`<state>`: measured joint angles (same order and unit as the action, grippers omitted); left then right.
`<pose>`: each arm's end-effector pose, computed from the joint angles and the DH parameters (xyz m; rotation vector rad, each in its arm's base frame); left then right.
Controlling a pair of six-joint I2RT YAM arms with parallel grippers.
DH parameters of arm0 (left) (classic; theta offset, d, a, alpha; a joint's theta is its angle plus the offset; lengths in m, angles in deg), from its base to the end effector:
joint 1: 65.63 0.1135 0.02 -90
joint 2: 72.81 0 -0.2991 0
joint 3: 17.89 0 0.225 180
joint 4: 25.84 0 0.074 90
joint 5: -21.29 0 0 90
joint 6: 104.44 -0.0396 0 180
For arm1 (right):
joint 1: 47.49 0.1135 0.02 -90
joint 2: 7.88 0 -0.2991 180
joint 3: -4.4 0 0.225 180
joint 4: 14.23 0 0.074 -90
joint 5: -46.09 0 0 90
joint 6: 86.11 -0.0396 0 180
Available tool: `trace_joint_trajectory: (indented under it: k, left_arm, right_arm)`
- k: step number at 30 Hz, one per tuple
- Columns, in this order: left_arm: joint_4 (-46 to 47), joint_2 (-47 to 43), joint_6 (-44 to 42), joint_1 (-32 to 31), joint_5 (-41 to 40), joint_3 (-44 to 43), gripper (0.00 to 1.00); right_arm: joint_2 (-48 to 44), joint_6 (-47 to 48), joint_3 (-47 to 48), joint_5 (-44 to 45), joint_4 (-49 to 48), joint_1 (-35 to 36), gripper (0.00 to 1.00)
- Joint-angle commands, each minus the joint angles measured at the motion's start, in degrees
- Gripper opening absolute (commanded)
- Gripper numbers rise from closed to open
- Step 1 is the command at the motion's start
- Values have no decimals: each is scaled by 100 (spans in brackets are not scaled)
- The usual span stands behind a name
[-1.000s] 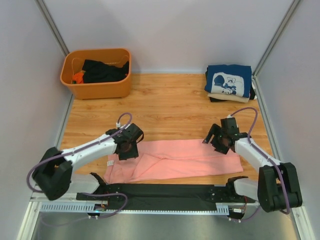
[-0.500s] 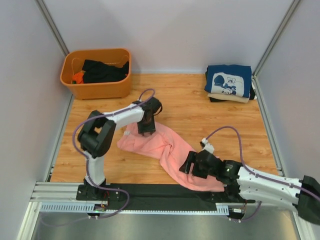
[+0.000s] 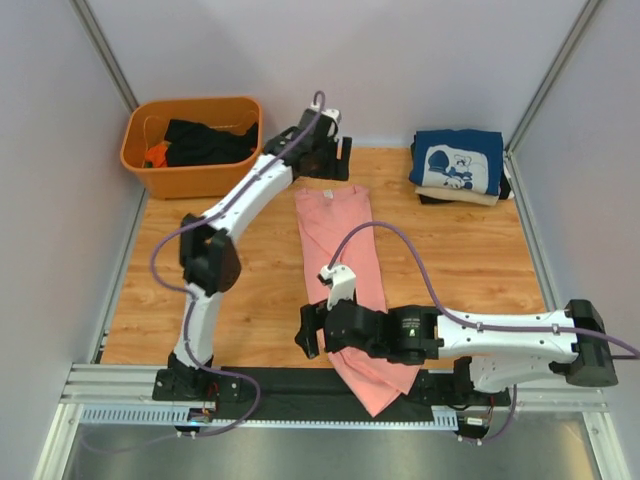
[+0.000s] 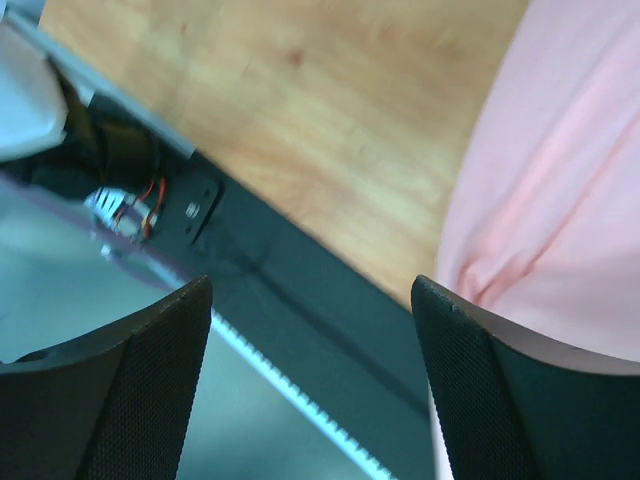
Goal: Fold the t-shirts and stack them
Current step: Fold the tshirt
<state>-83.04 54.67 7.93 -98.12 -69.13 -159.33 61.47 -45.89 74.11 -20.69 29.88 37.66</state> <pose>0.4245 -0.2700 0.3273 0.2056 2.3644 -0.4649 0.0341 0.2172 0.3185 -0.5218 2.3208 0.7481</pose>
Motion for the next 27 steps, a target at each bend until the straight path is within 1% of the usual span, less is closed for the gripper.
trace_joint_trajectory:
  k: [1, 3, 4, 5, 6, 7, 8, 9, 10, 11, 12, 13, 14, 15, 16, 18, 19, 20, 21, 22, 23, 26, 27]
  left_arm:
    - [-102, -2005, -663, 146, -316, 160, 82]
    - [-544, -2489, -655, 260, -712, 379, 82]
    - [-868, -3039, -585, 383, -852, 572, 82]
    - [-958, -3349, -559, 445, -950, 1148, 82]
    - [-1055, -3979, -524, 480, -1107, 1493, 82]
    - [-1073, -4299, -488, 515, -1187, 2254, 82]
    - [-1073, -4632, -462, 516, -1257, 2644, 82]
    - [-1056, -5271, -427, 516, -1249, 3048, 81]
    - [-1039, -5591, -313, 516, -1249, 3835, 81]
    - [-1004, -5924, -217, 516, -1293, 4235, 80]
    - [-907, -6572, -137, 516, -1302, 4622, 79]
    - [-880, -6883, -41, 516, -1302, 5313, 79]
    - [-863, -7190, 12, 516, -1380, 5616, 79]
    - [-863, -7707, 48, 516, -1416, 5871, 79]
    - [-863, -7938, 5, 516, -1434, 6291, 79]
    - [-889, -8438, -110, 516, -1513, 6610, 80]
    - [-906, -8528, -241, 516, -1565, 6829, 80]
    - [-924, -8599, -312, 516, -1618, 6919, 79]
    - [-976, -8661, -356, 516, -1784, 6980, 80]
    - [-994, -8670, -408, 516, -1890, 7068, 80]
    - [-1003, -8687, -409, 516, -2048, 7104, 80]
    - [-994, -8705, -418, 516, -2102, 7192, 80]
    - [-977, -8696, -453, 516, -2076, 7183, 80]
  right_arm:
    - [-219, 1056, 350, 403, 309, -951, 81]
    - [-158, 1259, 569, 174, 387, -1428, 80]
    - [-106, 1469, 657, 95, 379, -1926, 80]
    - [-18, 1558, 745, -184, 379, -2192, 80]
    - [227, 1646, 938, -352, 379, -2456, 80]
    - [377, 1803, 1035, -528, 388, -2955, 80]
    - [578, 1909, 1141, -895, 370, -3177, 80]
    - [1024, 1989, 1263, -1064, 361, -3380, 80]
    - [1307, 2051, 1508, -1213, 361, -3738, 80]
    - [1615, 2156, 1676, -1398, 405, -3881, 80]
    - [2279, 2191, 1852, -1478, 492, -4013, 79]
    - [2616, 2227, 2289, -1539, 606, -4206, 78]
    - [2924, 2227, 2484, -1688, 807, -4269, 77]
    - [3406, 2323, 2634, -1785, 818, -4295, 76]
    - [3602, 2367, 2784, -1821, 827, -4304, 76]
    - [4110, 2429, 3179, -1839, 818, -4313, 76]
    - [4296, 2429, 3320, -1813, 844, -4365, 76]
    - [4464, 2412, 3669, -1830, 975, -4409, 76]
    - [4822, 2394, 3829, -1839, 1046, -4462, 76]
    - [4991, 2377, 3970, -1874, 1108, -4584, 76]
    - [5315, 2376, 4311, -1900, 1221, -4638, 75]
    - [5852, 2368, 4884, -1970, 1563, -4901, 75]
    - [6228, 2385, 5330, -2006, 1661, -5033, 75]
